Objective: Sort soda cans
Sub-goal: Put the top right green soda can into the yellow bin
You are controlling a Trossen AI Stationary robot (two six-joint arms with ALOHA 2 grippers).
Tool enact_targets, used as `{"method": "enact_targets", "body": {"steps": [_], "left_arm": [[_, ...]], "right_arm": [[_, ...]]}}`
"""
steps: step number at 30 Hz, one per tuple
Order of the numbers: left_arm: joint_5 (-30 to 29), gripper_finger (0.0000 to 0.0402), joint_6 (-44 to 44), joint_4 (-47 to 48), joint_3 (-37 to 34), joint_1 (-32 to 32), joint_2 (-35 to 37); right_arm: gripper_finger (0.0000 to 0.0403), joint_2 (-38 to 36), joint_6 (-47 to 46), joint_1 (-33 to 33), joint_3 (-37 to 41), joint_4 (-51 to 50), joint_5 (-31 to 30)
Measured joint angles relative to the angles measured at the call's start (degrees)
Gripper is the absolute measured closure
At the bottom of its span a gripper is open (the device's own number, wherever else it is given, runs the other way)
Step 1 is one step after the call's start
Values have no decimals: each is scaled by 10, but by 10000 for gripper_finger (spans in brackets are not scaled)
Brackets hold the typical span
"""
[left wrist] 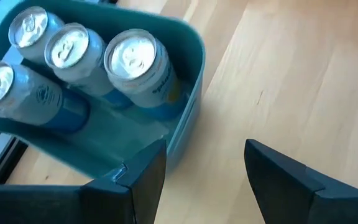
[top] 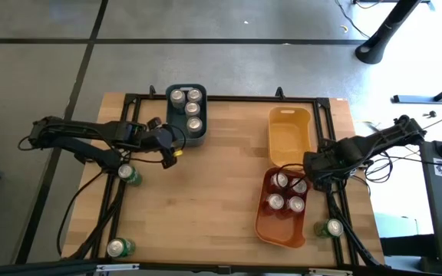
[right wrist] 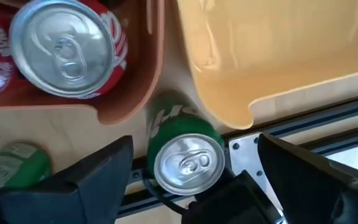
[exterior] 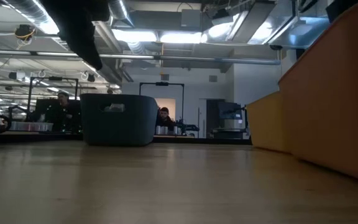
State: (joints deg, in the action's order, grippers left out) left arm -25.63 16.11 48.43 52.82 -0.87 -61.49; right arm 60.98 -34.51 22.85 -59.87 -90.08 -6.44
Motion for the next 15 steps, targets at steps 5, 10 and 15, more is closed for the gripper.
{"method": "enact_targets", "body": {"steps": [5,10,15], "left_arm": [[0,194,-10,-19,0,0,0],[0,194,0,-18,0,0,0],[0,194,0,-19,0,0,0]], "right_arm": [[59,0,1,0,10,0,21],[59,0,9,0,38,0,55],[58,-3,16,0,73,0,65]]}}
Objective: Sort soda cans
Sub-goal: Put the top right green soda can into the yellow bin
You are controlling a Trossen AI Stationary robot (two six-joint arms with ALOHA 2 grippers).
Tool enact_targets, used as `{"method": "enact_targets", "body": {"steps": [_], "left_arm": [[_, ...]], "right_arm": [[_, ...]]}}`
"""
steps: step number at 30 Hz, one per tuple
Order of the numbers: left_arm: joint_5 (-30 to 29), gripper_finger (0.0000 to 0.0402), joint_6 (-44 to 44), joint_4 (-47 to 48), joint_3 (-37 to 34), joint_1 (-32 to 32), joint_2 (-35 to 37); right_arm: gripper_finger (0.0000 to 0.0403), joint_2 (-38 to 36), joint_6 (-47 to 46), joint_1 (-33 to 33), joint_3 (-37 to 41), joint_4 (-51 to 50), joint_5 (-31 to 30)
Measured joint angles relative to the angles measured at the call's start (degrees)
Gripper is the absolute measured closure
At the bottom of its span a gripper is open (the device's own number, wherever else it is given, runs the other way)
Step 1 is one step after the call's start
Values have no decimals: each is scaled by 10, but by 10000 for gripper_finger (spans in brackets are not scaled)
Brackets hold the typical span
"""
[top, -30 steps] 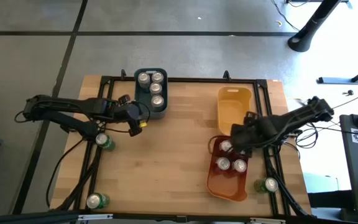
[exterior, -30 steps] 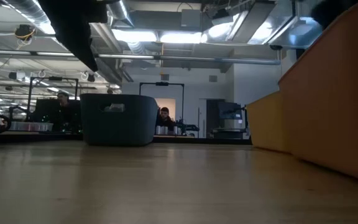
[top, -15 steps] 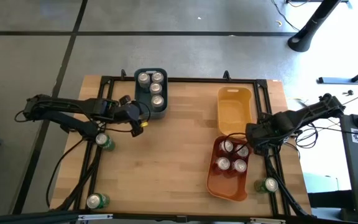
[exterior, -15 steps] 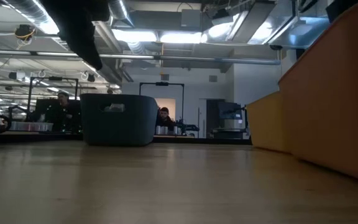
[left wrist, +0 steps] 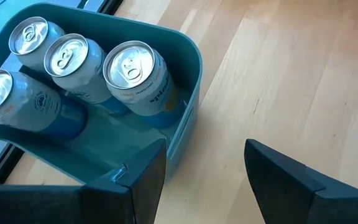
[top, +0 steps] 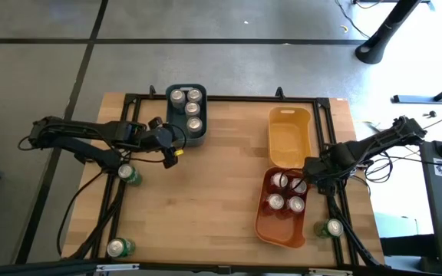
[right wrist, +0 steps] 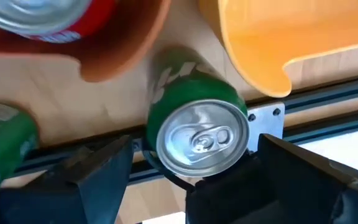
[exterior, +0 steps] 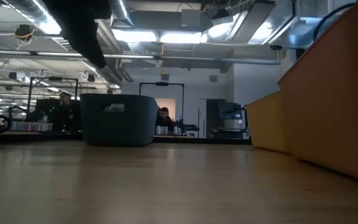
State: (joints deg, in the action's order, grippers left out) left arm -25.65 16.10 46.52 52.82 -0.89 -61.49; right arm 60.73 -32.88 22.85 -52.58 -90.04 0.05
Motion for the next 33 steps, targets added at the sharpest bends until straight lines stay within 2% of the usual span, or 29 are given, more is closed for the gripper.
{"method": "enact_targets", "body": {"steps": [9,13,17,21,29,33], "left_arm": [[0,194,0,0,0,0,0],[0,194,0,0,0,0,0],[0,194,0,0,0,0,0],[0,194,0,0,0,0,0],[0,194,5,0,0,0,0],[0,194,5,0,0,0,0]], "right_arm": [[58,0,13,0,11,5,-5],[58,3,-7,0,11,37,-6],[58,3,-12,0,11,71,-26],[59,3,-12,0,11,35,-52],[59,3,-14,0,11,29,-26],[59,3,-15,0,43,49,-10]]}}
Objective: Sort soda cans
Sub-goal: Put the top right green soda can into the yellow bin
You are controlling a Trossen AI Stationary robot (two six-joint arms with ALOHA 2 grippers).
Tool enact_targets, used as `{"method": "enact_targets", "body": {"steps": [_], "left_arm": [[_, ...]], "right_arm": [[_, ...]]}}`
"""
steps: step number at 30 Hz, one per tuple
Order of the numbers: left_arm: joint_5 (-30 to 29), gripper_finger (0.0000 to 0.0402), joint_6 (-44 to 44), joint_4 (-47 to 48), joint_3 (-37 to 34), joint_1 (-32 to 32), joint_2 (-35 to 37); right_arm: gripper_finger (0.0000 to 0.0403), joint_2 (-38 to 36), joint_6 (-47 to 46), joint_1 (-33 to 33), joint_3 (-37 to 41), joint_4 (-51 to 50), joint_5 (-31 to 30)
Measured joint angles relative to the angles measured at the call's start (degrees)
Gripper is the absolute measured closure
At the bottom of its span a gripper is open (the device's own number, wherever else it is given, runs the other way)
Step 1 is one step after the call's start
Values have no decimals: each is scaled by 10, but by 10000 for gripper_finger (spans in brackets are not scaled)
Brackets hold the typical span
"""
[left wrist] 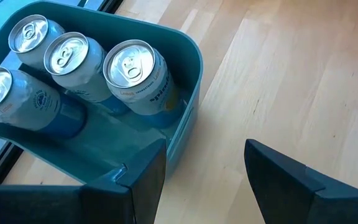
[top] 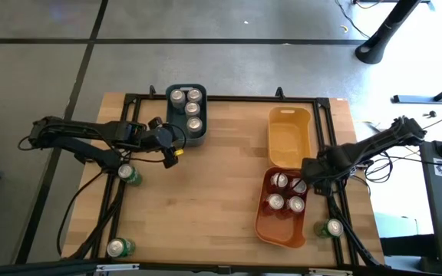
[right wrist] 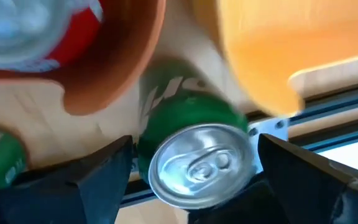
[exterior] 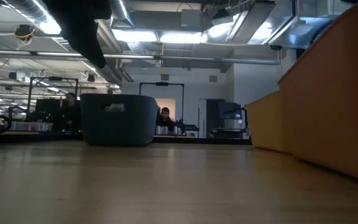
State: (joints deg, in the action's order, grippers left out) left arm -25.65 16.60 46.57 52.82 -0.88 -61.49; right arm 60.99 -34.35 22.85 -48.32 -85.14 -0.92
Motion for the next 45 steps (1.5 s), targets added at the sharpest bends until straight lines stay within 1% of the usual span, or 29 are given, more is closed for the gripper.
{"method": "enact_targets", "body": {"steps": [2,5,8,13,25,30,32,36,41,45], "left_arm": [[0,194,0,1,0,0,0],[0,194,0,3,0,0,0],[0,194,0,3,0,0,0],[0,194,0,3,0,0,0],[0,194,-2,3,0,0,0],[0,194,-5,3,0,0,0],[0,194,-5,3,0,0,0],[0,194,-5,3,0,0,0],[0,194,-8,3,0,0,0],[0,194,-8,3,0,0,0]], "right_arm": [[59,1,1,0,19,6,16],[68,-1,-3,0,14,38,2],[80,0,-4,0,15,32,-1],[95,0,-4,0,15,25,14],[97,7,-9,0,21,31,10],[90,8,-14,0,21,33,6],[101,8,-16,0,21,33,7],[146,8,-29,0,21,29,8],[147,11,-64,0,0,17,11],[147,9,-88,0,-38,9,11]]}}
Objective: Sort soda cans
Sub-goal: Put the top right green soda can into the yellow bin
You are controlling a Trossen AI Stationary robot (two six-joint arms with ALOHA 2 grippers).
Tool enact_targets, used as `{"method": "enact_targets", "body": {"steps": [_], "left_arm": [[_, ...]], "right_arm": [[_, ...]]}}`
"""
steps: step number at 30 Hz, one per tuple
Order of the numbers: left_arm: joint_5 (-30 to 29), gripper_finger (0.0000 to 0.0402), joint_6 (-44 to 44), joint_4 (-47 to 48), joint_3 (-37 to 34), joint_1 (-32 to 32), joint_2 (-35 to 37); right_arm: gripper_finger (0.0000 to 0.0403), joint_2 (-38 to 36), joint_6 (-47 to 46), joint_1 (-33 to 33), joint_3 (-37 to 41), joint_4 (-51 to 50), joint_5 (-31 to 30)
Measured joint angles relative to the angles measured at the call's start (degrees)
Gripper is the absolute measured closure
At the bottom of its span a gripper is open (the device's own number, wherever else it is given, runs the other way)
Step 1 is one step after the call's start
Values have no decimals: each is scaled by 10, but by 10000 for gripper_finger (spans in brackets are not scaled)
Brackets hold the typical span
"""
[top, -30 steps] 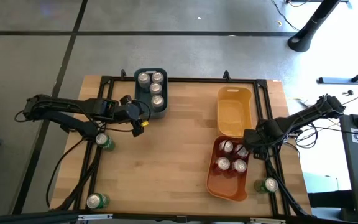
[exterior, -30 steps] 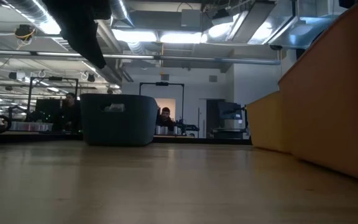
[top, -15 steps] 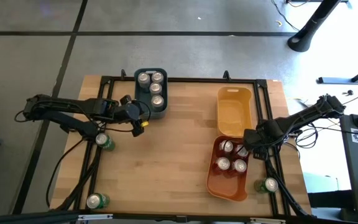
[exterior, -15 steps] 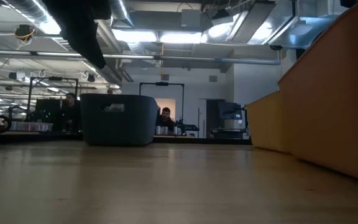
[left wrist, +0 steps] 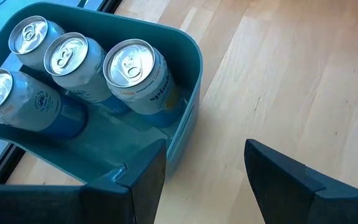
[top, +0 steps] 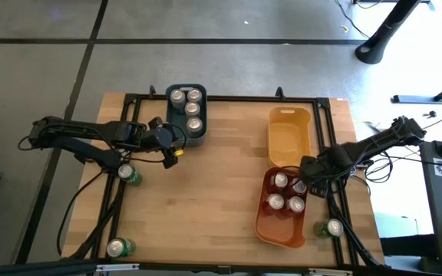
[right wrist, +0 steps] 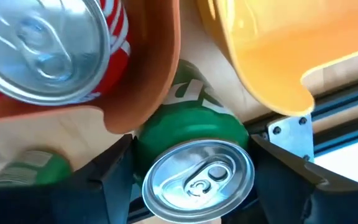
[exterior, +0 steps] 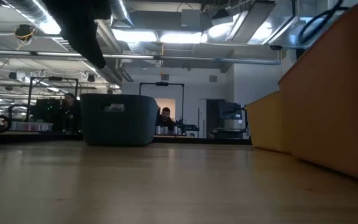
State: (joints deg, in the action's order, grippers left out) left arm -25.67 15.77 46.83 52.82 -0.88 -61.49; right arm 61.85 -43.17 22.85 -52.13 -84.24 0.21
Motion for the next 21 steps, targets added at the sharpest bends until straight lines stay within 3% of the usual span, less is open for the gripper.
{"method": "enact_targets", "body": {"steps": [11,16,21], "left_arm": [[0,194,-9,-2,0,0,0],[0,194,-16,-15,0,0,0],[0,194,-17,-13,0,0,0]], "right_arm": [[149,-3,-48,0,-115,-63,-5],[174,-4,-51,0,-168,-53,-34],[178,-5,-61,0,-163,-53,-62]]}}
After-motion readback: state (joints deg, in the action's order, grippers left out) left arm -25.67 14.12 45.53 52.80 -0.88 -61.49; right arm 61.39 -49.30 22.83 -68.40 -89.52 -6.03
